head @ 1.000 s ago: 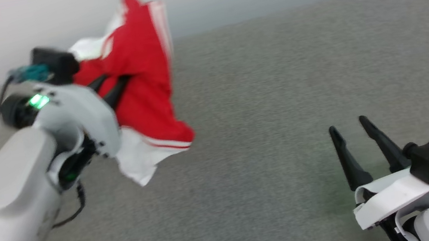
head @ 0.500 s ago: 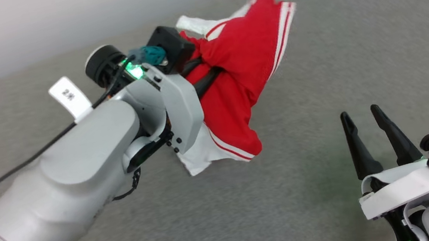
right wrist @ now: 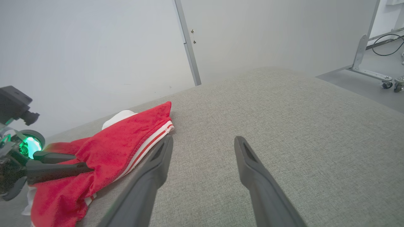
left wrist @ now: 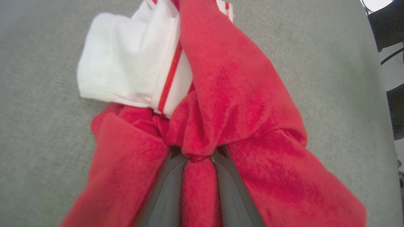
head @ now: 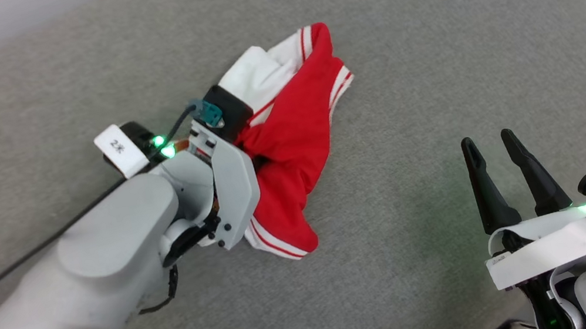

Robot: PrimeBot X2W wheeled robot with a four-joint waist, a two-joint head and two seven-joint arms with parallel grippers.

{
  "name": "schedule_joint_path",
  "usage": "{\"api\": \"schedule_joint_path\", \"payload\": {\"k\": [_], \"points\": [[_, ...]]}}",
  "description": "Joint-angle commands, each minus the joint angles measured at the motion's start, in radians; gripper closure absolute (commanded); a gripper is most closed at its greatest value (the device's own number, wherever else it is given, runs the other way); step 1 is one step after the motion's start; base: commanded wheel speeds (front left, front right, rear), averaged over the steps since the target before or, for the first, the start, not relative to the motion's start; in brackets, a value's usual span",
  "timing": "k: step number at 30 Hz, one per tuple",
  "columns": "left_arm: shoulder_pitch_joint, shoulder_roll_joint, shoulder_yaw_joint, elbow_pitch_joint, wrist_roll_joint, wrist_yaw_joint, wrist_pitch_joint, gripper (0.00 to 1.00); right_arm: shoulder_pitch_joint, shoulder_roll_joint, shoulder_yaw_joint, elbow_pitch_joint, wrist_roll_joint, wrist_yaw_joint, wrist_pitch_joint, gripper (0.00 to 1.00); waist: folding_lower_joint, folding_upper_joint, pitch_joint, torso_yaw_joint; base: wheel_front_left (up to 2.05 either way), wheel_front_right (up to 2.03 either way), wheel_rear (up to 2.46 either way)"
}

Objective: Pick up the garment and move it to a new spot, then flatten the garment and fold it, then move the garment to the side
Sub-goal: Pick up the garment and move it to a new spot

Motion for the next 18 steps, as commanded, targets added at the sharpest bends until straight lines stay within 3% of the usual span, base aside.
{"api": "schedule_joint_path", "payload": {"k": [1, 6, 7, 8, 9, 10, 18], "points": [[0.028, 0.007, -0.002, 0.010, 0.007, 0.001, 0.029, 1.00, -0.009, 0.004, 0.006, -0.006, 0.011, -0.001, -0.005, 0.00, 0.0000, -0.0001, 0.039, -0.038, 0.00, 0.00, 0.00], [0.053, 0.008, -0.010, 0.031, -0.004, 0.002, 0.060, 1.00, -0.008, 0.004, 0.003, -0.013, 0.019, -0.001, -0.005, 0.00, 0.0000, -0.0001, 0.048, -0.043, 0.00, 0.00, 0.00], [0.054, 0.004, -0.011, 0.035, -0.007, 0.002, 0.062, 0.92, -0.008, 0.004, 0.000, -0.013, 0.017, -0.001, -0.005, 0.00, 0.0000, -0.0001, 0.048, -0.040, 0.00, 0.00, 0.00], [0.054, -0.002, -0.012, 0.038, -0.008, 0.002, 0.054, 0.56, -0.008, 0.004, -0.002, -0.013, 0.013, -0.001, -0.005, 0.00, 0.0000, -0.0001, 0.046, -0.035, 0.00, 0.00, 0.00], [0.052, -0.007, -0.012, 0.041, -0.015, 0.002, 0.040, 0.05, -0.007, 0.004, -0.004, -0.013, 0.008, -0.001, -0.005, 0.00, 0.0000, -0.0001, 0.042, -0.027, 0.00, 0.00, 0.00], [0.047, -0.015, -0.011, 0.046, -0.027, 0.002, 0.024, 0.00, -0.005, 0.003, -0.009, -0.012, 0.001, -0.001, -0.005, 0.00, 0.0000, -0.0001, 0.037, -0.018, 0.00, 0.00, 0.00], [-0.006, -0.058, 0.000, 0.021, -0.114, 0.002, -0.148, 0.00, 0.017, 0.003, -0.048, 0.016, -0.091, -0.001, -0.005, 0.00, 0.0000, -0.0001, -0.060, 0.118, 0.00, 0.00, 0.00]]}}
